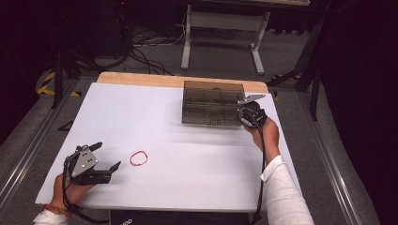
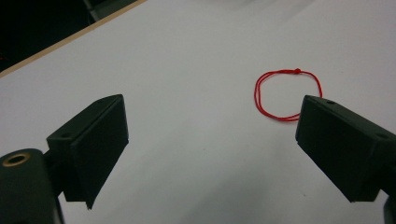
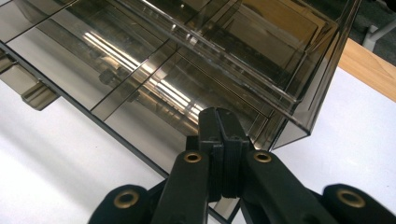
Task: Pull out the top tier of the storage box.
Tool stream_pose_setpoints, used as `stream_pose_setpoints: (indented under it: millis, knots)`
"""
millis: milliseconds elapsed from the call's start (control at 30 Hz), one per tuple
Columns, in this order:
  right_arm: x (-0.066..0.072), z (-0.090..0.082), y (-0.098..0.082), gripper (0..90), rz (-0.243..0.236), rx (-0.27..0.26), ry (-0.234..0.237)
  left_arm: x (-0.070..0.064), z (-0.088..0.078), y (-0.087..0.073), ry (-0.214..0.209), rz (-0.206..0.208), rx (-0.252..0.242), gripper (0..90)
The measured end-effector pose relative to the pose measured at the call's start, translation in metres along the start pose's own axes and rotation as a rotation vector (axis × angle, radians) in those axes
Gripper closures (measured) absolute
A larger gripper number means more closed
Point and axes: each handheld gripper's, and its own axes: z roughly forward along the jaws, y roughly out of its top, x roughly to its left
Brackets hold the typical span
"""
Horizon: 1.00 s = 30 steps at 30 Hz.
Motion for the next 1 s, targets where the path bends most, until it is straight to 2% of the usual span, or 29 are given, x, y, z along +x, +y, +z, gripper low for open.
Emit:
stream_pose_setpoints:
  millis: [800, 1000]
  knots:
    - [0.006, -0.009, -0.011, 90.0, -0.034, -0.015, -0.002, -0.001, 0.000, 0.001, 0.000, 0.004, 0.005, 10.6]
    - [0.006, -0.010, -0.014, 90.0, -0.029, -0.020, -0.008, -0.001, 0.000, 0.001, -0.001, 0.003, 0.005, 10.6]
